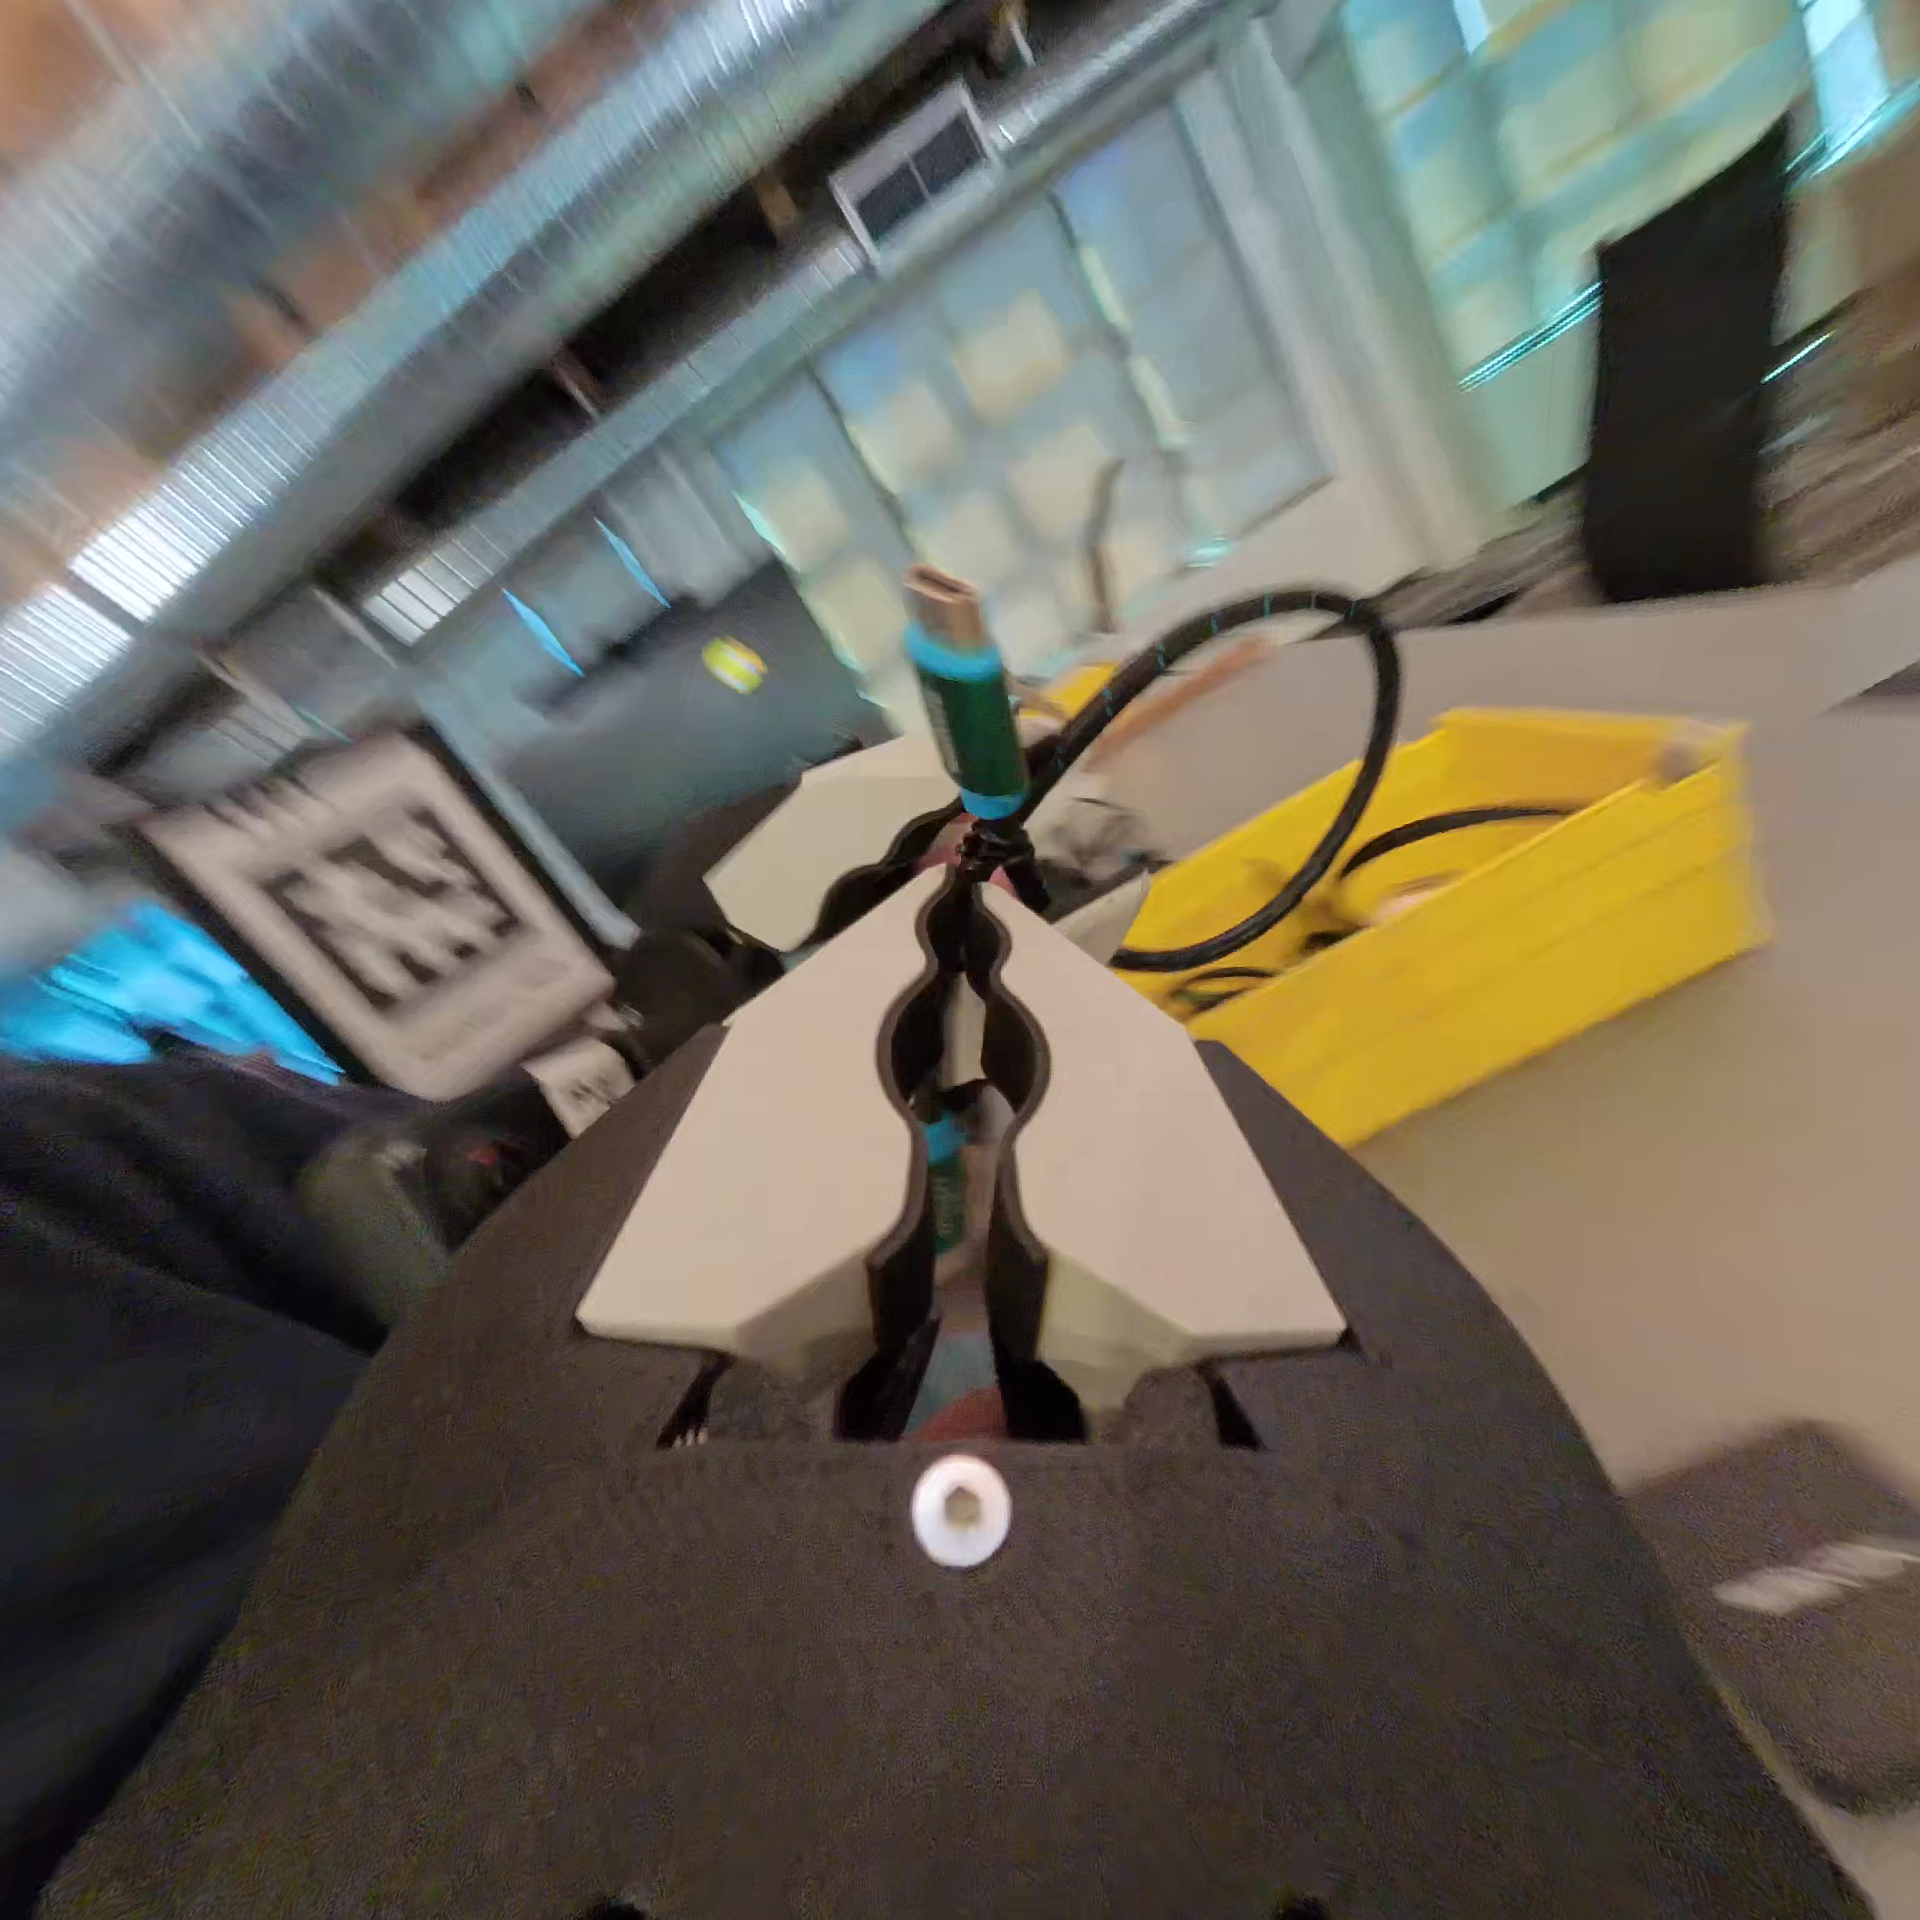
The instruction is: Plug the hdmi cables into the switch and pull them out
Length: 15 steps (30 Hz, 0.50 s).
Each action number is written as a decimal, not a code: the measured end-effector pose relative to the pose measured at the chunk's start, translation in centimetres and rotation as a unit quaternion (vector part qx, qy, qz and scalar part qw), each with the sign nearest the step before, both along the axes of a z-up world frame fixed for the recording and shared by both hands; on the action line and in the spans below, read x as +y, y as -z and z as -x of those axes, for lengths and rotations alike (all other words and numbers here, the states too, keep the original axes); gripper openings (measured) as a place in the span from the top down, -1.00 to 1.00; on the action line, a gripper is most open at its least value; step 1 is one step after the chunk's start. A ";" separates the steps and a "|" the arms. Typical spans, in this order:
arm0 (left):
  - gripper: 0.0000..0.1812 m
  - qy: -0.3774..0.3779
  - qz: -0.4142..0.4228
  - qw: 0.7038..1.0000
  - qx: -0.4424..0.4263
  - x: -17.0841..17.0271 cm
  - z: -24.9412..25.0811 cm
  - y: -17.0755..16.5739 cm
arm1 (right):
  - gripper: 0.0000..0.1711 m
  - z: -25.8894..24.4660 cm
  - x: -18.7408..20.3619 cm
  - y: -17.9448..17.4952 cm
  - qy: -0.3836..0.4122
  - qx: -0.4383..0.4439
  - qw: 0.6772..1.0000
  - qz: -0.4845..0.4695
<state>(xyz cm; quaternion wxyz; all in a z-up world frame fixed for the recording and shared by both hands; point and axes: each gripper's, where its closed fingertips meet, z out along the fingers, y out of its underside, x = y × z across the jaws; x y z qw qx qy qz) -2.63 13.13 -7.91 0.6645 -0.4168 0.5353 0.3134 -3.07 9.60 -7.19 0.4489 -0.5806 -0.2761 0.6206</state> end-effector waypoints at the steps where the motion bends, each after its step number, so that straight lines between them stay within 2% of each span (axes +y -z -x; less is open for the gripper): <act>1: 0.69 -0.003 -0.016 1.000 -0.001 0.0 0.1 -0.3 | 1.00 0.1 0.0 0.0 -0.031 0.041 0.997 0.055; 3: 0.70 -0.008 -0.020 1.000 0.008 0.4 0.5 0.3 | 1.00 0.6 0.2 0.6 -0.010 0.027 0.999 0.040; 5: 0.70 -0.008 0.007 1.000 0.000 0.7 0.9 0.9 | 0.98 0.9 0.6 1.3 0.057 -0.059 0.993 -0.084; 6: 0.70 -0.010 0.030 0.999 -0.005 0.8 1.1 1.2 | 0.89 0.7 0.8 1.5 0.100 -0.112 0.974 -0.171; 8: 0.70 0.007 0.073 0.997 -0.001 0.8 1.0 1.8 | 0.67 0.2 0.7 1.7 0.161 -0.216 0.901 -0.340; 10: 0.70 0.030 0.137 0.990 0.013 0.5 0.6 2.9 | 0.57 -0.2 0.6 2.3 0.186 -0.297 0.821 -0.451; 15: 0.70 0.050 0.211 0.976 0.033 -0.4 0.5 3.8 | 0.73 -0.9 -0.2 3.2 0.194 -0.383 0.650 -0.626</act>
